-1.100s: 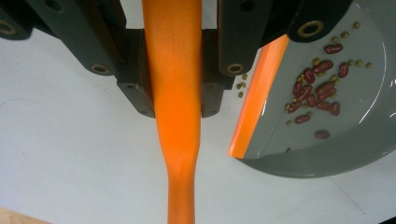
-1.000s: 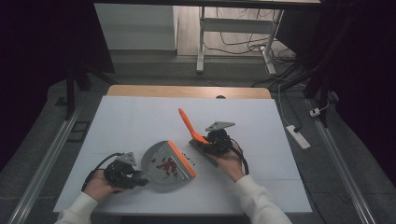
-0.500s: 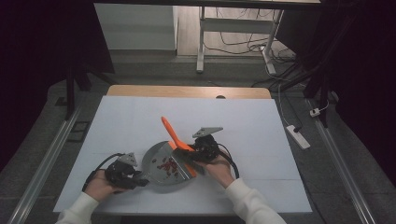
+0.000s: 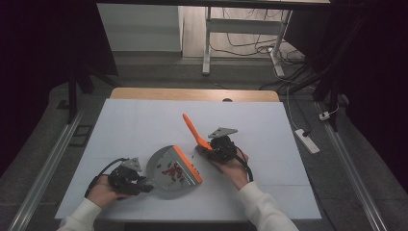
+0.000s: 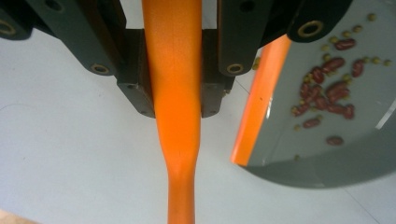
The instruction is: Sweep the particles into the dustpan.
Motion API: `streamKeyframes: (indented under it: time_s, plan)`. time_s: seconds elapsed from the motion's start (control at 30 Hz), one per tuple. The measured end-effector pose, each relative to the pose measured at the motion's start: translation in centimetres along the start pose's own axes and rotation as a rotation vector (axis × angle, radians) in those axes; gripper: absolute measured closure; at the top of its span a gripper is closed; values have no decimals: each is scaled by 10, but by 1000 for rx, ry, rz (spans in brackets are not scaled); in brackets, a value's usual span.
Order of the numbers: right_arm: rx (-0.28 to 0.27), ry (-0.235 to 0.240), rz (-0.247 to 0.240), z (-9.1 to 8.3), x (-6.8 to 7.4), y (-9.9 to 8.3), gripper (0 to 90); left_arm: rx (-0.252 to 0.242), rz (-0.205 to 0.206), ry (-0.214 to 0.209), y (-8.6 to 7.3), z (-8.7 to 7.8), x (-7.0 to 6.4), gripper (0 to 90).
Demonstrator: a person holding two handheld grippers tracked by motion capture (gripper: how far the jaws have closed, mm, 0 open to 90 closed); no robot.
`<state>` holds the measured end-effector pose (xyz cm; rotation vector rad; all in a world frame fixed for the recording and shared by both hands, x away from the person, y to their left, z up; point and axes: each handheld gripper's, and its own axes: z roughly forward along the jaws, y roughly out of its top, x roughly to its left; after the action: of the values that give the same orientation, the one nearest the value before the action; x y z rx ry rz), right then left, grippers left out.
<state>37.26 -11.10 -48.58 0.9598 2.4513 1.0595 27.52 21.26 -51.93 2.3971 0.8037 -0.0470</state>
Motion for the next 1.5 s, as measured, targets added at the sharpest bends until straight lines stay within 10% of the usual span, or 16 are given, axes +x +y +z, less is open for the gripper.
streamKeyframes:
  time_s: [0.23, 0.47, 0.7, 0.93, 1.37, 1.5]
  plan:
    - [-6, 70, 0, 3, 23, -2, 699, 3, 0, 3, -1, -1, -2, 618]
    - [-57, 250, 36, -8, 46, 6, 700, 5, 2, 3, -1, 0, -2, 618]
    - [-133, 121, 90, -26, 11, 9, 700, 6, 1, 2, -1, 0, -2, 618]
    - [-47, 6, 125, -12, -20, -7, 700, 9, 1, 5, -1, 0, -2, 618]
    - [-58, 264, 90, 1, 46, 1, 701, 7, 1, 6, -1, 0, -2, 618]
    - [-106, 227, 42, -8, 48, 6, 701, 7, 2, 4, -1, 0, -2, 618]
